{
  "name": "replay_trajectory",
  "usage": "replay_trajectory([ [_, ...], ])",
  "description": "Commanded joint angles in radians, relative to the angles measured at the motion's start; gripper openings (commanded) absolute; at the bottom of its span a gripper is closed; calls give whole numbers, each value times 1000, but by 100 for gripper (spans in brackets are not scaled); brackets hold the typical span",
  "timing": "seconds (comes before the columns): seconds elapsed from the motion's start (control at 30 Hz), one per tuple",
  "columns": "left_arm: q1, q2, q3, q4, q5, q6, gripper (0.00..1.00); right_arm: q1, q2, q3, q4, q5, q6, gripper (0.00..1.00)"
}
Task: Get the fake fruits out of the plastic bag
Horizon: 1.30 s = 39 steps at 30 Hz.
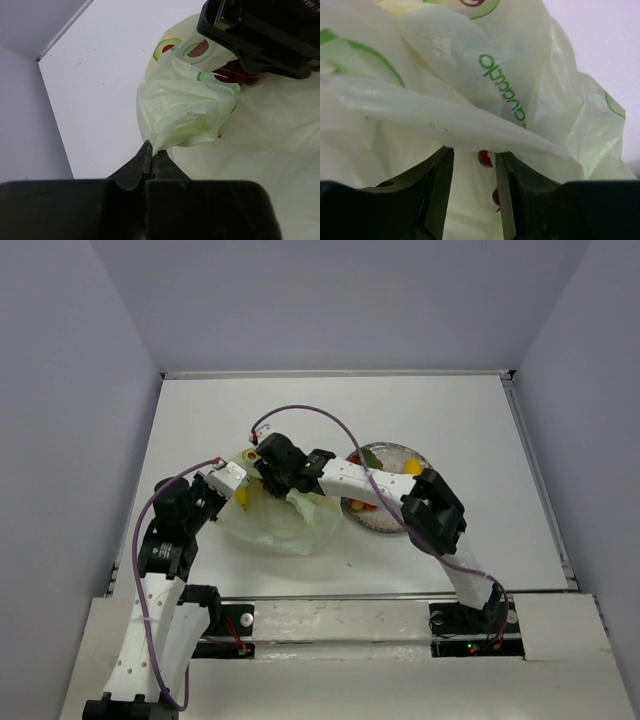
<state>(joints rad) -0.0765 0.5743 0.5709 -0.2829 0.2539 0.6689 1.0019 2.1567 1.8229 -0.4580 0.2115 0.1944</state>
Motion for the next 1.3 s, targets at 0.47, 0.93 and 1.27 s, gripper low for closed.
replay_trajectory([
  [0.47,7,44,44,88,19,-45,0,87,-126,-232,304,-66,-135,43],
  [0.93,9,44,52,80,1,-26,0,75,52,-108,226,103,-69,53],
  [1.27,11,33,47,74,2,-23,0,44,91,-47,203,361,-96,60],
])
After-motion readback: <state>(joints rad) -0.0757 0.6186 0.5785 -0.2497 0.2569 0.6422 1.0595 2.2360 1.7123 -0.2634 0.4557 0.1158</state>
